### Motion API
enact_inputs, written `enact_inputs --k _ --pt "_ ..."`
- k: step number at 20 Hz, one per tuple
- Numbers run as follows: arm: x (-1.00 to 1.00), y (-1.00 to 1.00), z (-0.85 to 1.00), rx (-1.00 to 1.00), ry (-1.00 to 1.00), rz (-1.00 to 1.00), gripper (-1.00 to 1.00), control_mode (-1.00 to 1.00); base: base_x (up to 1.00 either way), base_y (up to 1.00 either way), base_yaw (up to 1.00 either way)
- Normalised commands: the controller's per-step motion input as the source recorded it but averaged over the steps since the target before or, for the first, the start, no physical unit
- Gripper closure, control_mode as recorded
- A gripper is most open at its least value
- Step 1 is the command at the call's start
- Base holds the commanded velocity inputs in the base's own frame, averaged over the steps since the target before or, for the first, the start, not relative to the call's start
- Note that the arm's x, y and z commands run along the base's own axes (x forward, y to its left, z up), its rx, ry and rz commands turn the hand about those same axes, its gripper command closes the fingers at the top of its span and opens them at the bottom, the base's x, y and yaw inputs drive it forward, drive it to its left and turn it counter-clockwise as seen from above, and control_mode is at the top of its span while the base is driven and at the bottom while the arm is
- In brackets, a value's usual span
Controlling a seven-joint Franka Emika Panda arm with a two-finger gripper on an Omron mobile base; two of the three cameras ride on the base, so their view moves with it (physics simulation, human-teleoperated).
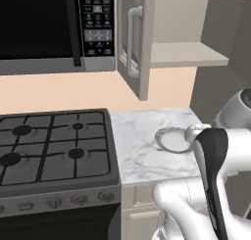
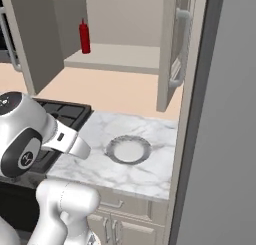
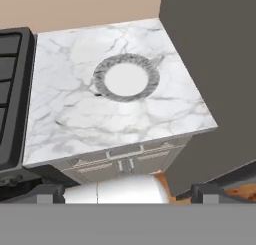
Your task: Move the hot dog bun to the plate on the dining table and place the condiment next to that plate. Then navigate to the fridge and take the sausage and place it on the plate as well.
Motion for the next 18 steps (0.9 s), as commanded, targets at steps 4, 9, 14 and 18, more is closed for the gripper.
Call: enact_inputs --k 4,9,14,18 --pt "0.00 0.00 0.00 0.00 0.00 0.00 -1.00 1.00 0.63 -0.28 0.05" --pt "0.00 0.00 0.00 0.00 0.00 0.00 -1.00 1.00 0.67 -0.25 0.01" --pt "0.20 -0.05 0.03 0.03 0.00 0.02 -1.00 -1.00 0.72 -0.21 0.02" --pt "0.92 -0.20 0.34 0.16 -0.12 0.15 -1.00 -1.00 0.00 0.00 0.00"
